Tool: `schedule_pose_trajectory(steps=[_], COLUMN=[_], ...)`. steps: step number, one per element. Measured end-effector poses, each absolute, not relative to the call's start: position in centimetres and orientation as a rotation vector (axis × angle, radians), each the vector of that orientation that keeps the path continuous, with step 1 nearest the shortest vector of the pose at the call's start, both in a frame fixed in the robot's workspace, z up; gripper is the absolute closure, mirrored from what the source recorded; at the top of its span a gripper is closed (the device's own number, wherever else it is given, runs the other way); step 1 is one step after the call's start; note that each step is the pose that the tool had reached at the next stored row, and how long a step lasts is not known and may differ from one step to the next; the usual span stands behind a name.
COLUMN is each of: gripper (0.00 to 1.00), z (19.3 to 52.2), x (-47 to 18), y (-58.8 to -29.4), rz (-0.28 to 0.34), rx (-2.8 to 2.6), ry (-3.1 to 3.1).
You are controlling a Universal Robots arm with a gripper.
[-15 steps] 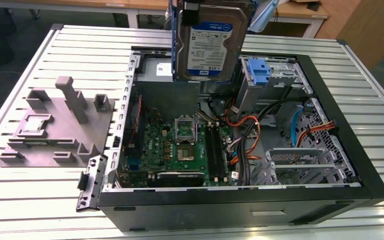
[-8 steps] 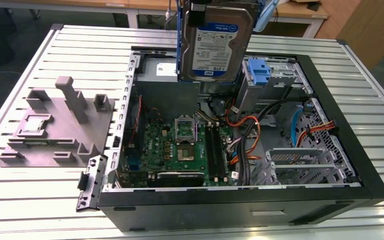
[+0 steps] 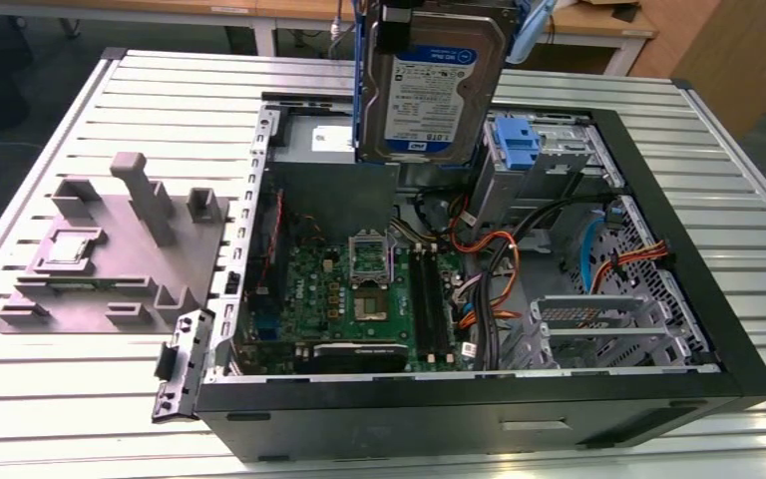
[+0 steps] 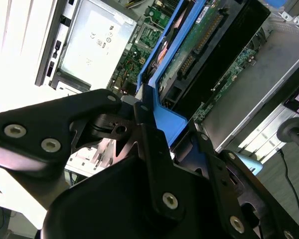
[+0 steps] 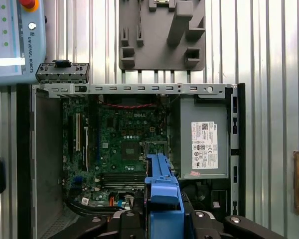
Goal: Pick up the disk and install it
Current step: 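Insert the disk into the insertion slot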
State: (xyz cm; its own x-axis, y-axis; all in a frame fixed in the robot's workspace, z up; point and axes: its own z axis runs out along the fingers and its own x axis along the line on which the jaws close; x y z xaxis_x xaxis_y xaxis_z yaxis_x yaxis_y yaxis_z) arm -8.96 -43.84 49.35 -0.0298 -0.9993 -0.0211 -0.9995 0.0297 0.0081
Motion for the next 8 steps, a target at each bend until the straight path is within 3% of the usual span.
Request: schedule_pose_trajectory(steps=[8], gripper=[0.64], z=[49.32], x=[-8.95], y=[-44.51], rz=[0.032], rx=[-2.181], ry=[2.247])
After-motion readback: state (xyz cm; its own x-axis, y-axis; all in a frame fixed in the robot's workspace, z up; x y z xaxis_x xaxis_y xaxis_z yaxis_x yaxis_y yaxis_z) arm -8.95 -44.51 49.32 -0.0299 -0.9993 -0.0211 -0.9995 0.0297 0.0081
